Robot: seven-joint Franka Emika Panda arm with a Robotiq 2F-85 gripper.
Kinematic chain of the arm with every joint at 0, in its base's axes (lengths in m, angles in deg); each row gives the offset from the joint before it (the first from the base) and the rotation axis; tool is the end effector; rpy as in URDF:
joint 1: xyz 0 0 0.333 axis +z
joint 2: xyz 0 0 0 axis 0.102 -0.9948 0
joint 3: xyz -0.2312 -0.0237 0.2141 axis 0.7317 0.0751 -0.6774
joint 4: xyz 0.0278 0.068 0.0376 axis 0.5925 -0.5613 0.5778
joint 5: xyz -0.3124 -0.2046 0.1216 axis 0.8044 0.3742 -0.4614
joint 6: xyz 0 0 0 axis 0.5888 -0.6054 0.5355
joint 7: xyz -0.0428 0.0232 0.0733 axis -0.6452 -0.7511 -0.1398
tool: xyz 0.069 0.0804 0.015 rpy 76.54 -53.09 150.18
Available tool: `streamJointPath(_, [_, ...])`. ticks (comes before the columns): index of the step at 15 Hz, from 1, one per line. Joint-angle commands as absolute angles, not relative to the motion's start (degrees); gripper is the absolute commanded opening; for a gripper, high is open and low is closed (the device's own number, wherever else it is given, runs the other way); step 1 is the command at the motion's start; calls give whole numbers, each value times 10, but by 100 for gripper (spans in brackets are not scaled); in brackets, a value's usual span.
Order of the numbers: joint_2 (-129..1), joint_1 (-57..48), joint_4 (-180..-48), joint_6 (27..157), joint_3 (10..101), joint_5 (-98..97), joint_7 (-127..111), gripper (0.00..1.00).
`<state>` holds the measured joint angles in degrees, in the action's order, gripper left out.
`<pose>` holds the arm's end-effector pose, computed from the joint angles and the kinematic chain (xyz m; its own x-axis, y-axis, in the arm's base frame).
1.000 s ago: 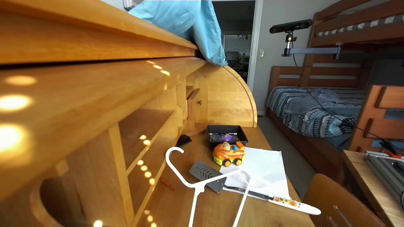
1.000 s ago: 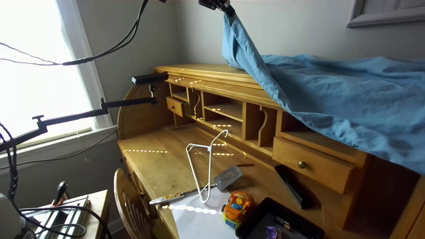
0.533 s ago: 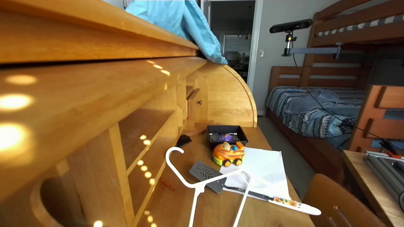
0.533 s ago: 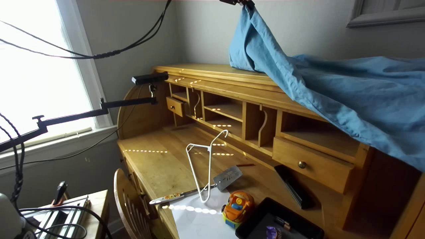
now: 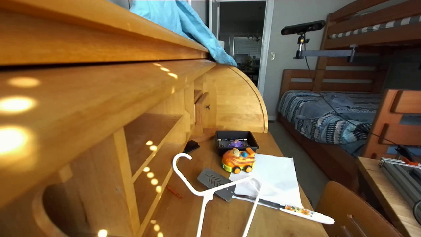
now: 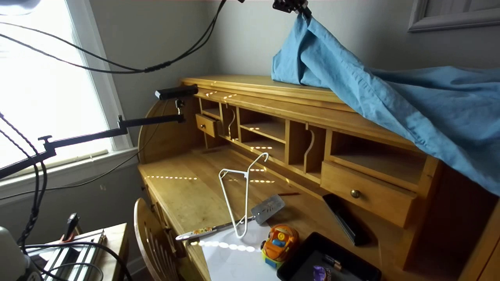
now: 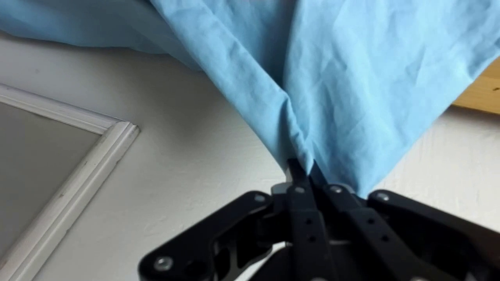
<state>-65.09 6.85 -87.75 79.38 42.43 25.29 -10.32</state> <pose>0.6480 0.2137 0.7092 0.6803 0.3961 0.6167 0.2006 -0.9099 0.3631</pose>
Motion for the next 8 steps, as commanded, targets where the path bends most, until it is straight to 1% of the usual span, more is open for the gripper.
streamJointPath(1, [-741, 91, -740, 734, 428, 259, -68, 1])
streamJointPath(6, [-823, 105, -618, 690, 429, 253, -31, 1])
streamJointPath(7, [-837, 108, -594, 678, 428, 252, -26, 28])
streamJointPath(8, [-851, 110, -570, 666, 429, 253, -21, 30])
